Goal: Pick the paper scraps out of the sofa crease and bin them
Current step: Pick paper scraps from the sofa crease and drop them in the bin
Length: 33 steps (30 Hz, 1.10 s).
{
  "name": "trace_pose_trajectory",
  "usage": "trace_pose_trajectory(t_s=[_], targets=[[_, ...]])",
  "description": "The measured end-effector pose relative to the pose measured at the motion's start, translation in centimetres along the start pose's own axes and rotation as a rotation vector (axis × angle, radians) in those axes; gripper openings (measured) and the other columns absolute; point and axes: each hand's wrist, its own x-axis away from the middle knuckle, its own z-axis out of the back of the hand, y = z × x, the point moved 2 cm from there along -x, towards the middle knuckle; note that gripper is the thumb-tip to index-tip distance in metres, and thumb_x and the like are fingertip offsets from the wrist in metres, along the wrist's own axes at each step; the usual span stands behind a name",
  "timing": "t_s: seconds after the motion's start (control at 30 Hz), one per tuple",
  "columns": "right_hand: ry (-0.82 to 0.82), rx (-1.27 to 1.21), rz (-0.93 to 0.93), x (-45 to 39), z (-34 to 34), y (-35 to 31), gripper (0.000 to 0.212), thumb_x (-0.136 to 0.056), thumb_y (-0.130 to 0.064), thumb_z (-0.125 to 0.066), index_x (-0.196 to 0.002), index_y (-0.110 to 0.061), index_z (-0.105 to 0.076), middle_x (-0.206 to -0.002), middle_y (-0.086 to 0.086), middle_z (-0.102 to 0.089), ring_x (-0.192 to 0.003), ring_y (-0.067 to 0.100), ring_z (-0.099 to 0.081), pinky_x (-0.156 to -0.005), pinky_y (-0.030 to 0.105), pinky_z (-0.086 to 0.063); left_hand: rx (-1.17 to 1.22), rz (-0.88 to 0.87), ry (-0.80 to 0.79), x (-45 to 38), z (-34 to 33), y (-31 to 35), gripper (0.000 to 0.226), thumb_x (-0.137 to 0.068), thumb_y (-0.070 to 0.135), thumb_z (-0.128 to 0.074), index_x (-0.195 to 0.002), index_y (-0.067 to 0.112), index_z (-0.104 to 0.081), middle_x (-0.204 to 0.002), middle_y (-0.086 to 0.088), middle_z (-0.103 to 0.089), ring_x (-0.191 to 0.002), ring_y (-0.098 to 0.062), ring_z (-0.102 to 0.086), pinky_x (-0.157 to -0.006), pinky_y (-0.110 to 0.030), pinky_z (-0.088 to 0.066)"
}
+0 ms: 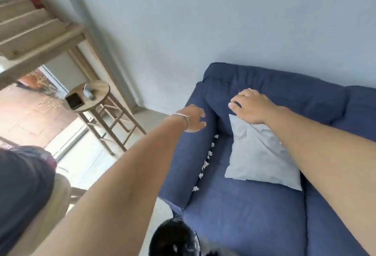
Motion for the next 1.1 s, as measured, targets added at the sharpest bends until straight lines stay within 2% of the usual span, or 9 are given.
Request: trace_pose_trajectory(t_s=[0.13,0.23,0.4,0.5,0.6,0.67,0.8,0.9,1.1], targets=[[-0.182,0.013,0.001,0.1,-13.5,-0.4,0.045,-0.100,-0.049,-0.034,-0.134,-0.029,-0.056,-0.155,0.004,-0.036,-0.149,0.022,-0.018,-0.118,0.041,-0.019,0.201,0.206,-0.109,1.3,-11.4,-4.8,0.046,-0.094,0.041,-0.057,-0.137,0.025,-0.053,-0.138,-0.005,-0.051,-0.116,-0.026,-0.058,-0.091,-0.035,-0.045],[-0.306,-0.015,0.020,-0.7,-23.3,0.6,0.041,-0.100,-0.044,-0.040,-0.134,-0.027,-0.055,-0.153,0.003,-0.038,-0.146,0.023,-0.022,-0.115,0.040,-0.027,0.334,0.438,-0.104,1.2,-21.4,-7.8,0.043,-0.094,0.038,-0.059,-0.132,0.019,-0.056,-0.136,-0.008,-0.055,-0.121,-0.031,-0.056,-0.099,-0.040,-0.048],[-0.473,-0.088,0.024,-2.6,-36.6,3.1,0.038,-0.097,-0.041,-0.047,-0.132,-0.030,-0.056,-0.151,-0.001,-0.038,-0.143,0.023,-0.028,-0.109,0.042,-0.036,0.522,0.743,-0.093,0.0,-35.5,-9.3,0.029,-0.092,0.039,-0.055,-0.106,0.017,-0.068,-0.114,-0.009,-0.070,-0.102,-0.035,-0.066,-0.088,-0.040,-0.056],[-0.526,-0.092,-0.054,-3.9,-42.8,5.0,0.037,-0.097,-0.035,-0.050,-0.132,-0.028,-0.057,-0.146,0.005,-0.041,-0.137,0.030,-0.035,-0.107,0.045,-0.040,0.564,0.863,-0.049,-1.8,-41.9,-10.1,0.033,-0.092,0.044,-0.055,-0.104,0.017,-0.070,-0.113,-0.010,-0.071,-0.106,-0.036,-0.065,-0.091,-0.040,-0.054],[-0.538,-0.080,-0.120,-4.9,-47.7,6.4,0.036,-0.097,-0.032,-0.052,-0.132,-0.026,-0.058,-0.139,0.009,-0.043,-0.130,0.033,-0.041,-0.100,0.044,-0.045,0.535,0.896,-0.002,-3.6,-46.5,-10.7,0.038,-0.092,0.044,-0.058,-0.117,0.017,-0.066,-0.123,-0.012,-0.066,-0.116,-0.036,-0.061,-0.095,-0.039,-0.049],[-0.504,-0.085,-0.140,-5.7,-50.1,6.9,0.036,-0.096,-0.033,-0.053,-0.131,-0.027,-0.058,-0.137,0.010,-0.045,-0.129,0.034,-0.041,-0.097,0.045,-0.046,0.479,0.866,0.041,-4.8,-48.2,-11.0,0.035,-0.094,0.042,-0.058,-0.118,0.018,-0.064,-0.123,-0.012,-0.067,-0.115,-0.036,-0.063,-0.091,-0.039,-0.050],[-0.326,-0.025,-0.159,-7.8,-53.5,6.7,0.037,-0.092,-0.044,-0.057,-0.126,-0.030,-0.063,-0.130,0.011,-0.050,-0.124,0.036,-0.041,-0.096,0.045,-0.041,0.410,0.819,0.118,-6.9,-50.5,-11.5,0.029,-0.099,0.040,-0.051,-0.114,0.019,-0.065,-0.117,-0.010,-0.071,-0.109,-0.035,-0.067,-0.084,-0.039,-0.052],[-0.236,-0.029,-0.185,-8.7,-54.9,5.8,0.040,-0.088,-0.054,-0.057,-0.120,-0.032,-0.065,-0.127,0.011,-0.051,-0.121,0.036,-0.041,-0.096,0.045,-0.037,0.501,0.887,0.216,-7.8,-51.3,-11.6,0.031,-0.098,0.045,-0.049,-0.107,0.022,-0.069,-0.111,-0.008,-0.073,-0.106,-0.033,-0.066,-0.084,-0.039,-0.051],[-0.164,-0.009,-0.237,-9.5,-56.6,4.8,0.026,-0.087,-0.038,-0.061,-0.108,-0.026,-0.070,-0.128,0.010,-0.049,-0.118,0.035,-0.040,-0.096,0.043,-0.034,0.744,1.029,0.379,-8.5,-52.0,-11.1,0.027,-0.093,0.046,-0.053,-0.095,0.030,-0.074,-0.098,-0.002,-0.075,-0.097,-0.031,-0.065,-0.087,-0.040,-0.053]])
